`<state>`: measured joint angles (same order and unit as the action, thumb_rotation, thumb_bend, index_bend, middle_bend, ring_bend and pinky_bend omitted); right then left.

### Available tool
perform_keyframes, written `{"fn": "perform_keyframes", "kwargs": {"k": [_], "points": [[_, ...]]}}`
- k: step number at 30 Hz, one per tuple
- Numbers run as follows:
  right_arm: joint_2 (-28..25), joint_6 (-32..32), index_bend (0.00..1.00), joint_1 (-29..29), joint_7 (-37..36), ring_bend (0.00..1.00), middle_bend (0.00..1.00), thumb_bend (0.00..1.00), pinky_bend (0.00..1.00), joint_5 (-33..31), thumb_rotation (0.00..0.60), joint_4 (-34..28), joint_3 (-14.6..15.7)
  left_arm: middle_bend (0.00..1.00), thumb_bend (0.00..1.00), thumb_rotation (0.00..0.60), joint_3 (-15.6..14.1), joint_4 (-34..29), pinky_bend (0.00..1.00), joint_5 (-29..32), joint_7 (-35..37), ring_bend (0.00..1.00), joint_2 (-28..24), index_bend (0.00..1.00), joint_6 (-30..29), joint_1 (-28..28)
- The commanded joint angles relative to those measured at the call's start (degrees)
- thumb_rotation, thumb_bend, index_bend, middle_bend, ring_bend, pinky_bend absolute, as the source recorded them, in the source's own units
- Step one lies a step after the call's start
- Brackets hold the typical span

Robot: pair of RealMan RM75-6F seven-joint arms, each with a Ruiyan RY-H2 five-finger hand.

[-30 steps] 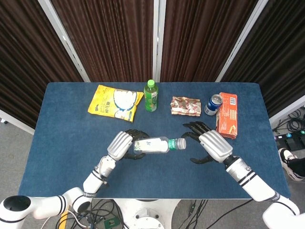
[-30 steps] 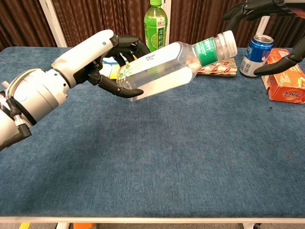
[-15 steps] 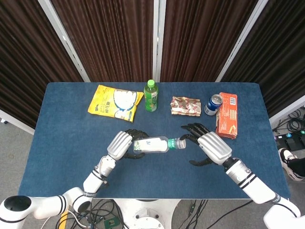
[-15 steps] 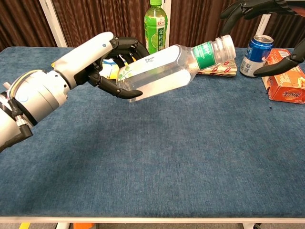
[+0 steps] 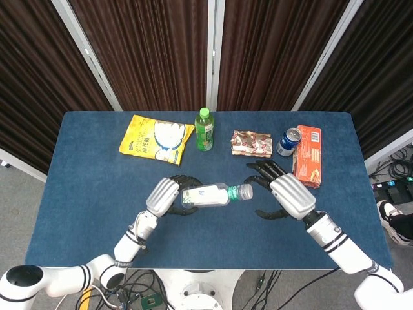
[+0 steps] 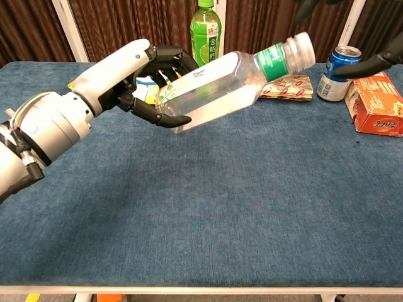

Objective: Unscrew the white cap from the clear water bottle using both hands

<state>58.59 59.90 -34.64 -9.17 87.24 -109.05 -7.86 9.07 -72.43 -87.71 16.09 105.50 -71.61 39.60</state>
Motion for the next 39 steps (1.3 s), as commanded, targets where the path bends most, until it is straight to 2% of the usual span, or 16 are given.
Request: {"fn": "perform_keyframes", "kwargs": {"k": [1, 7, 15, 28, 39], "points": [[0.35, -0.26, 0.27, 0.08, 0.88, 0.00, 0.08, 0.13, 0.00, -1.53, 0.600, 0.25, -0.30, 0.50, 0.35, 0.600, 0.19, -0.38, 0.42, 0.00, 0.31, 0.39, -0.21, 0.49, -0.20, -0.06], [1.29, 0.75, 0.28, 0.21, 1.30, 0.00, 0.08, 0.13, 0.00, -2.57, 0.600, 1.02, -1.05, 0.50, 0.35, 0.600, 0.23, -0.86, 0.42, -0.20, 0.17, 0.39, -0.28, 0.49, -0.59, -0.13], [3.82, 2.75, 0.34, -0.07, 2.08, 0.00, 0.12, 0.17, 0.00, -1.26, 0.600, 2.50, -1.77, 0.50, 0.35, 0.600, 0.15, -1.34, 0.42, -0.09, -0.40, 0.39, -0.05, 0.49, -0.33, -0.07], [4.48, 1.19, 0.37, -0.99, 3.98, 0.00, 0.12, 0.21, 0.00, -2.71, 0.600, 2.32, -1.87, 0.50, 0.35, 0.600, 0.16, -1.78, 0.42, -0.06, -0.39, 0.39, -0.48, 0.49, -0.21, -0.12], [4.33, 1.05, 0.51, -1.10, 4.53, 0.00, 0.16, 0.34, 0.00, -3.18, 0.600, 1.91, -1.90, 0.50, 0.35, 0.600, -0.03, -0.97, 0.42, -0.03, 0.04, 0.39, -0.26, 0.49, -0.23, -0.29]]}}
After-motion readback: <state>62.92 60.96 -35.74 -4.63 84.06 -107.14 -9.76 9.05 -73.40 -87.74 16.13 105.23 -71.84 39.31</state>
